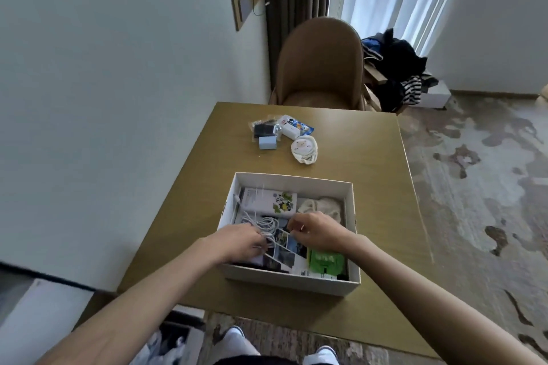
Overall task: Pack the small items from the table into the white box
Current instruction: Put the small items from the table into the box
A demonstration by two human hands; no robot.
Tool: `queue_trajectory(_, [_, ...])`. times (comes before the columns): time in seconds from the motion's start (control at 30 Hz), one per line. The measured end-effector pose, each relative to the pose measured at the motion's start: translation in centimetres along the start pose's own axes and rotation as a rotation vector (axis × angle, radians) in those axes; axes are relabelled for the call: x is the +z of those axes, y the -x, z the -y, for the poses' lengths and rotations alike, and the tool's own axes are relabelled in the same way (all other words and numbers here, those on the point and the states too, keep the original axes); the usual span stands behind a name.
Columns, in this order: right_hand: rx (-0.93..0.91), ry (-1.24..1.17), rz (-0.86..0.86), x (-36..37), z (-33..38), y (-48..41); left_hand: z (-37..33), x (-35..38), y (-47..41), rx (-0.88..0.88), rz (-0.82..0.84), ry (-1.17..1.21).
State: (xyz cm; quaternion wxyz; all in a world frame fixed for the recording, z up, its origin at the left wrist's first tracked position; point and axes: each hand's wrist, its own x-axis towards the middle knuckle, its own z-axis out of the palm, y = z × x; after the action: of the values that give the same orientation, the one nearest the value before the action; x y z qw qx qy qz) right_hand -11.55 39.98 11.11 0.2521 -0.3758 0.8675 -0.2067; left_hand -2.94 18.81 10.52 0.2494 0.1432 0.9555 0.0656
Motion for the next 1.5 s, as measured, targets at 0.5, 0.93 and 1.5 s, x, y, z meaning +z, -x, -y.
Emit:
queue_trajectory(0.5, [0.131,-0.339,-0.455,-8.0,-2.1,-7.4,4.3,-9.1,-5.8,-0.281,-0.707,0.588])
queue_trajectory(0.93, [0.812,-0.405,-0.39,-8.4,-10.6,-21.7,14.6,-9.5,-19.1,-0.37,-0.484,0.703])
queue_trajectory(1.5, [0.945,-0.817,-0.526,-6.3,-15.2,-26.0,19.0,-7.5,-26.9,-0.117,-0.472,-0.05])
